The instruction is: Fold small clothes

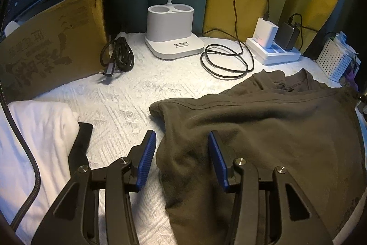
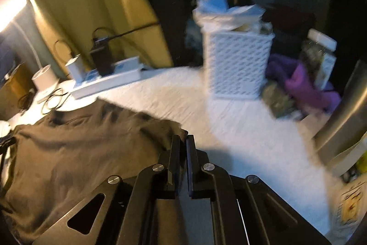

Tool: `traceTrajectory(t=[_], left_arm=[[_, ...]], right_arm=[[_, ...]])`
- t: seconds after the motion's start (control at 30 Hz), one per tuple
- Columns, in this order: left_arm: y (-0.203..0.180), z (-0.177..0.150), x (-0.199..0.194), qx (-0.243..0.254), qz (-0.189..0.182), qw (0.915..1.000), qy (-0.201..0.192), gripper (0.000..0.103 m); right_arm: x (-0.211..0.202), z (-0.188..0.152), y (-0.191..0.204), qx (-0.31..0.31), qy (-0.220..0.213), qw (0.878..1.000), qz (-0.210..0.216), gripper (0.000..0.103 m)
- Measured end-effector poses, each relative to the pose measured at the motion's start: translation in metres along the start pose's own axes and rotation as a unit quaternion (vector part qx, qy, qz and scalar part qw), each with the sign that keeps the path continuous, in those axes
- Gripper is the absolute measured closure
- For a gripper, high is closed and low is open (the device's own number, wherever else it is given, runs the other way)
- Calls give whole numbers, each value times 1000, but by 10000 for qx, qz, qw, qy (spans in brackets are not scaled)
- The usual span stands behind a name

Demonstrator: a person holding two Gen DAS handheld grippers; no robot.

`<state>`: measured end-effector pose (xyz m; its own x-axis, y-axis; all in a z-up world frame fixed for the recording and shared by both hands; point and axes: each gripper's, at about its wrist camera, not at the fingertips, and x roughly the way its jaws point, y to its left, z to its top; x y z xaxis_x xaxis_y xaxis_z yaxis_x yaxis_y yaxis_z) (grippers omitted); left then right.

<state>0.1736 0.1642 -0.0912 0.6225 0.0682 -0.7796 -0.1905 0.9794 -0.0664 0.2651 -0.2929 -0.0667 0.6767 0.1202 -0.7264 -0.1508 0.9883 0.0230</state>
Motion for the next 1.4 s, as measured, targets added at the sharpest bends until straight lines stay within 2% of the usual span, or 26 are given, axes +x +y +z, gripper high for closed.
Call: traceTrajectory(t=[0.3, 0.4, 0.5, 0.7, 0.83, 1.0, 1.07, 1.1, 1.13, 1.4], left_arm=[[4, 5, 17, 73, -41, 9999, 117, 57], [4, 6, 23, 105, -76, 9998, 156, 95], [4, 8, 21, 105, -98, 9999, 53, 100], [5, 20, 18, 135, 55, 9999, -60, 100], [7, 20, 27, 82, 148, 9996, 211, 97], [7, 18, 10, 49, 267, 9996, 85, 94], [9, 15, 0, 16, 296, 9996, -2, 77], [10, 13, -8, -7, 272, 9996, -83, 60], [10, 11, -15, -19, 229, 9996, -153, 49], [-15, -21, -62, 294, -134, 9983, -486, 46]], right_arm=[[42, 4, -24, -39, 318, 9991, -293, 99], [55, -1, -25, -87, 406, 9986, -332, 99], [61, 3, -20, -223, 386, 9982, -397, 99], [61, 15, -23, -258, 251, 9974, -618, 99], [65, 11, -30, -152, 386, 9976, -553, 99], [54, 5, -23, -202, 486, 9968, -607, 98], [48, 3, -20, -243, 508, 9959, -702, 98], [45, 2, -19, -254, 524, 9956, -738, 98], [41, 0, -18, -251, 538, 9952, -781, 98], [9, -35, -22, -187, 678, 9927, -975, 98]])
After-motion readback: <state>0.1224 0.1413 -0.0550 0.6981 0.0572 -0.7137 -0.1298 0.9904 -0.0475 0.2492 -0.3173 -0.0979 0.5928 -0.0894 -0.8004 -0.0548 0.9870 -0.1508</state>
